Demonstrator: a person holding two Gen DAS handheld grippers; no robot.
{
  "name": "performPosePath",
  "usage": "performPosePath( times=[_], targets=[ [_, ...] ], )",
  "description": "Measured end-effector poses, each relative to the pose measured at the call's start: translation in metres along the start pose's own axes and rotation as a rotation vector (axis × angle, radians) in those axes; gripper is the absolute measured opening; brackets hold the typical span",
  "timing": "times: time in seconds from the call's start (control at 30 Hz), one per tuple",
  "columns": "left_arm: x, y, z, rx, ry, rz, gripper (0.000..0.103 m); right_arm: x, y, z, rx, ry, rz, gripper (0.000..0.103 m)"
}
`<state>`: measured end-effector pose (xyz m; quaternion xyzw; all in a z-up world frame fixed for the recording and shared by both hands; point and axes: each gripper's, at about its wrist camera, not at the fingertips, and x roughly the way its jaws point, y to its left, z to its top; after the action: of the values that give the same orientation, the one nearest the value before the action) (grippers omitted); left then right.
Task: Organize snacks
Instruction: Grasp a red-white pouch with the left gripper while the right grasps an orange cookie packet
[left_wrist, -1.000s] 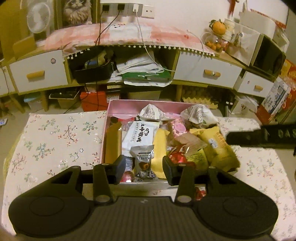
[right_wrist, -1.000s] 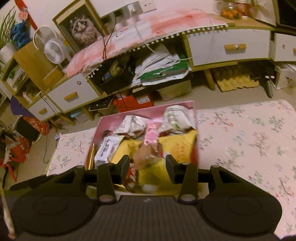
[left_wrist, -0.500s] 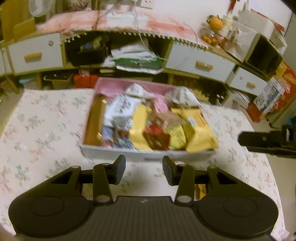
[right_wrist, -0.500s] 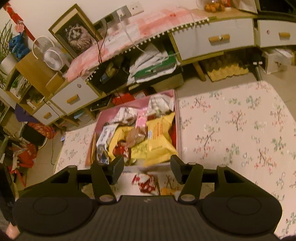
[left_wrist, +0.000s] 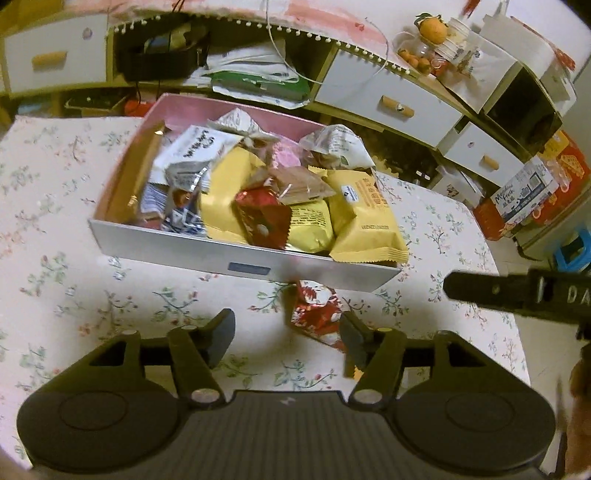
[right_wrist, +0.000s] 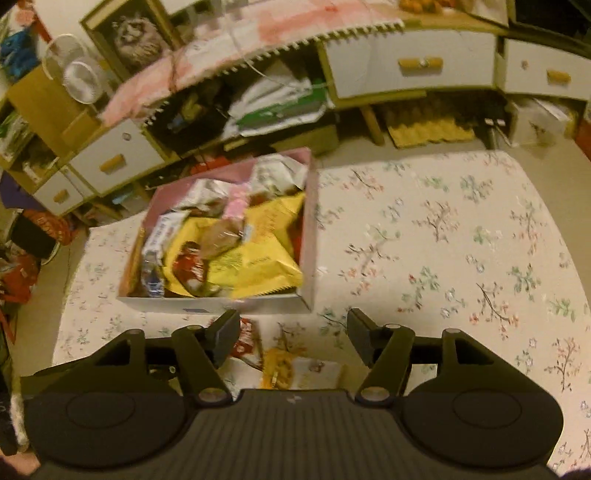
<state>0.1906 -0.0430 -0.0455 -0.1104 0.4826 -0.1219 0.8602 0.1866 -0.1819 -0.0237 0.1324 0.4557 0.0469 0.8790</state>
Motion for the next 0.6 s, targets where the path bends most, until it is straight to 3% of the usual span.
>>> performPosePath(
  times=[0.17, 0.37, 0.4, 0.43, 0.47, 0.6],
  targets=[
    [0.018, -0.013, -0.002, -0.009, 0.015, 0.011, 0.084, 0.005, -0.008, -0.003, -0.057, 0.049, -0.023, 0.065],
    [0.040, -0.022, -0.003, -0.014, 0.006, 0.025, 0.084, 0.011, -0.014, -0.007, -0.160, 0.106, -0.035, 0.072],
    [0.042, -0.024, -0.004, -0.002, 0.002, 0.028, 0.075, 0.013, -0.013, -0.009, -0.187, 0.117, -0.042, 0.073],
    [0.044, -0.025, -0.005, 0.013, 0.005, 0.028, 0.053, 0.016, -0.011, -0.012, -0.215, 0.127, -0.050, 0.073],
    [0.046, -0.026, -0.006, 0.024, 0.012, 0.019, 0.044, 0.019, -0.009, -0.014, -0.241, 0.136, -0.059, 0.073],
    [0.044, -0.016, -0.008, 0.014, 0.013, -0.023, 0.043, 0.028, -0.001, -0.021, -0.328, 0.175, -0.036, 0.073]
  ],
)
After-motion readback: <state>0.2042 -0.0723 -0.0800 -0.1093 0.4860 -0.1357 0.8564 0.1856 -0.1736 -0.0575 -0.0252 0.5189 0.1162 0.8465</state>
